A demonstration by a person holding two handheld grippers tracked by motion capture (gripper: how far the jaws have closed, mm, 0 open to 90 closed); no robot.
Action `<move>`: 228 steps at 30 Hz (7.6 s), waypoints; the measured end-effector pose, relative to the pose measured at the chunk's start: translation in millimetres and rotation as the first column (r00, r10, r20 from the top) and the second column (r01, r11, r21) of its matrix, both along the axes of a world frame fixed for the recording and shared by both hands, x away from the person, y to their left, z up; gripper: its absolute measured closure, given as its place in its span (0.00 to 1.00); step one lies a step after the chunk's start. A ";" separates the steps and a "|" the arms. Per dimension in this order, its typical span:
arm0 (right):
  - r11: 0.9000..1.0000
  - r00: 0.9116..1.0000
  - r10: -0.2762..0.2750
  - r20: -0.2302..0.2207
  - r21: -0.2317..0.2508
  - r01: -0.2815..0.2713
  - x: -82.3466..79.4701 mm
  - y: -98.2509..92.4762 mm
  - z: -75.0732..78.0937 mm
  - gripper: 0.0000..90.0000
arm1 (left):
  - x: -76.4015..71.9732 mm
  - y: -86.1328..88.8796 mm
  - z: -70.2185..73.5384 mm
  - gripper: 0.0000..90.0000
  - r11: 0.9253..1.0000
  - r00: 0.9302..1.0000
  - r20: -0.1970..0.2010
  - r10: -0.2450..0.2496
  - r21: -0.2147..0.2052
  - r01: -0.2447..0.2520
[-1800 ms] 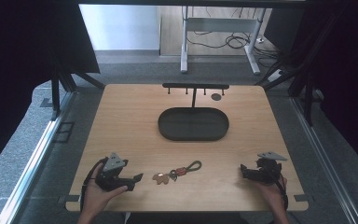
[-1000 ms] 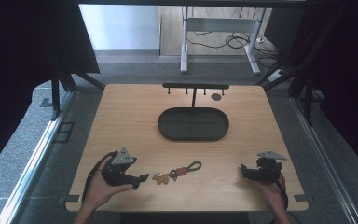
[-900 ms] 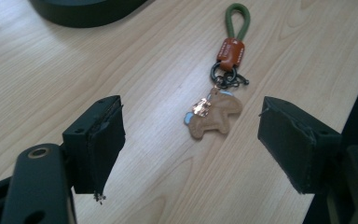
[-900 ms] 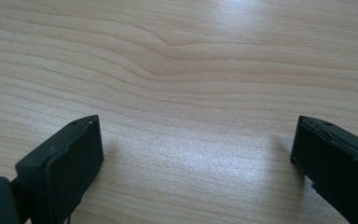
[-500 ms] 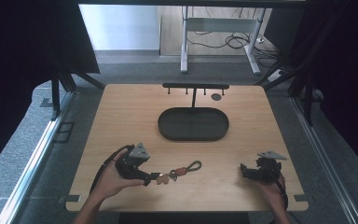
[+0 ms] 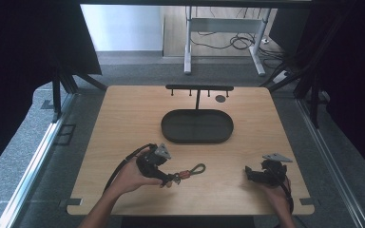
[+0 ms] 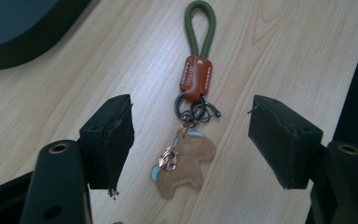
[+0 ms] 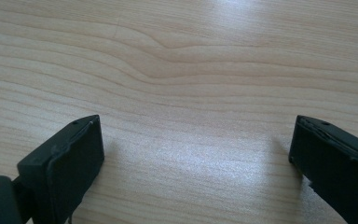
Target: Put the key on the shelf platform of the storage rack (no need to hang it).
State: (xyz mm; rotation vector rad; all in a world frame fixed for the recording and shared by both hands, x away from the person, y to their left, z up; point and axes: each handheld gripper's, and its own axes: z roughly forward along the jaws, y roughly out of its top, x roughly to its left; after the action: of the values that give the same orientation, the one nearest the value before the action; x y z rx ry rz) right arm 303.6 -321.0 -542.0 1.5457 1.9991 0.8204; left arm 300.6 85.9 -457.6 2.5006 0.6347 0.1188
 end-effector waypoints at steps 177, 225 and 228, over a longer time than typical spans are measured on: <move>1.000 1.000 -0.021 0.010 0.004 0.021 -0.6 -1.4 0.6 0.08 | 147.9 -35.2 99.9 0.75 0.984 0.981 -0.078 -0.176 0.001 0.177; 1.000 1.000 -0.026 0.011 0.005 0.026 -0.8 -1.3 0.7 0.09 | 208.2 -54.9 53.1 0.74 0.993 0.990 -0.109 -0.090 0.062 0.097; 1.000 1.000 -0.025 0.011 0.007 0.025 -0.9 -1.2 0.7 0.09 | 209.5 -55.5 48.5 0.74 0.993 0.991 -0.110 -0.081 0.073 0.089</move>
State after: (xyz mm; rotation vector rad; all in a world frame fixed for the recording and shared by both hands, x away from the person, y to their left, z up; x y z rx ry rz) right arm 302.7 -322.3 -541.3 1.5640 1.9673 0.8244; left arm 510.1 30.3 -409.1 2.6191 0.5755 -0.0227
